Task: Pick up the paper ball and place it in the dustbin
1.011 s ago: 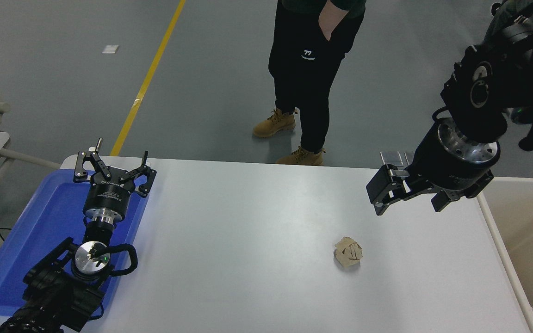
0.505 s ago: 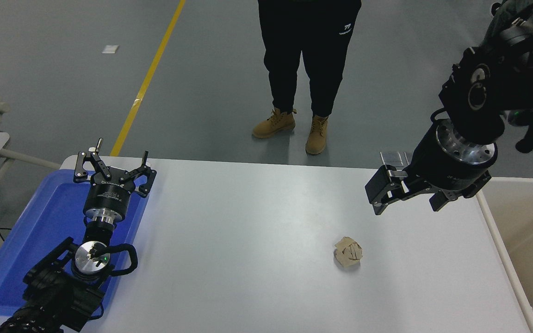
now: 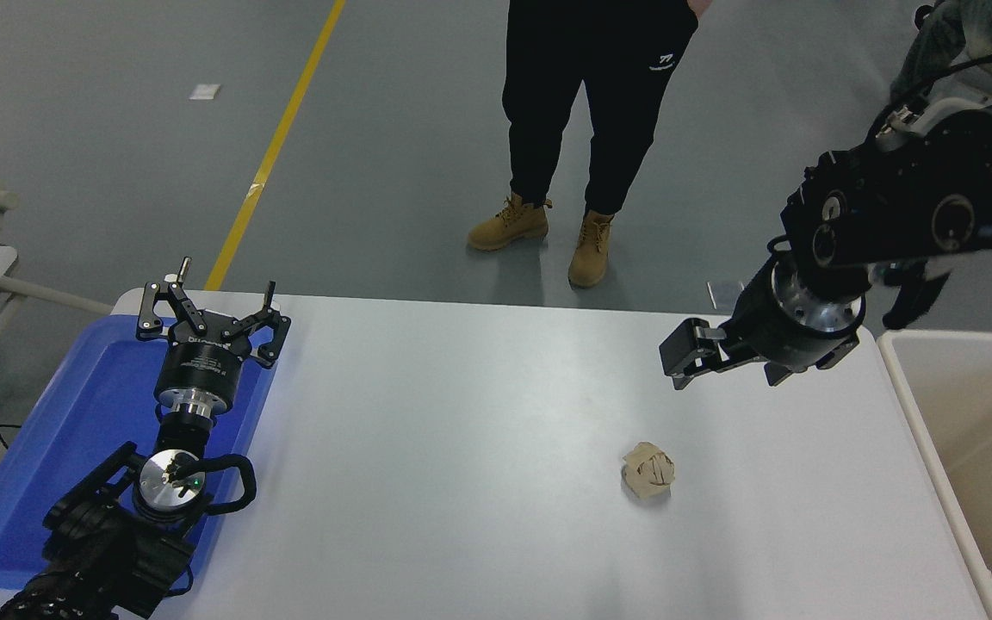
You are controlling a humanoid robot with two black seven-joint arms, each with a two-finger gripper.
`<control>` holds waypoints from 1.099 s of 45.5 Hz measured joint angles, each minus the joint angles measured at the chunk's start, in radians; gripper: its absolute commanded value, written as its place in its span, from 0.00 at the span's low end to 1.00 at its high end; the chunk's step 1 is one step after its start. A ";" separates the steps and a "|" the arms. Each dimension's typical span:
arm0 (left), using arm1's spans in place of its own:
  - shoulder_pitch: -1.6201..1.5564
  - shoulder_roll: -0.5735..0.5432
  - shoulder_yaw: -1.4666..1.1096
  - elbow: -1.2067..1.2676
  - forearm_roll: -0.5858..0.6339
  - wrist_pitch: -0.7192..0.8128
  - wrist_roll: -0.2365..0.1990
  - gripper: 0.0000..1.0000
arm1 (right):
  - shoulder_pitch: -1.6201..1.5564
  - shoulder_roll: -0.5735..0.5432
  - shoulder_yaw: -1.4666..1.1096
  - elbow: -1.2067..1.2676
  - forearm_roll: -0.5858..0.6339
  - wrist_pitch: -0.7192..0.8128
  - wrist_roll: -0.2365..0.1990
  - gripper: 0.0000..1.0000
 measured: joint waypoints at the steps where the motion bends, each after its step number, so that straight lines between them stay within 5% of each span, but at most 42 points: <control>1: 0.000 0.000 0.000 0.000 0.000 0.000 0.000 1.00 | -0.012 0.003 0.004 -0.006 -0.001 -0.007 0.000 1.00; 50: 0.000 0.000 0.000 0.000 0.000 0.000 0.001 1.00 | -0.598 0.128 0.099 -0.371 -0.033 -0.336 -0.001 1.00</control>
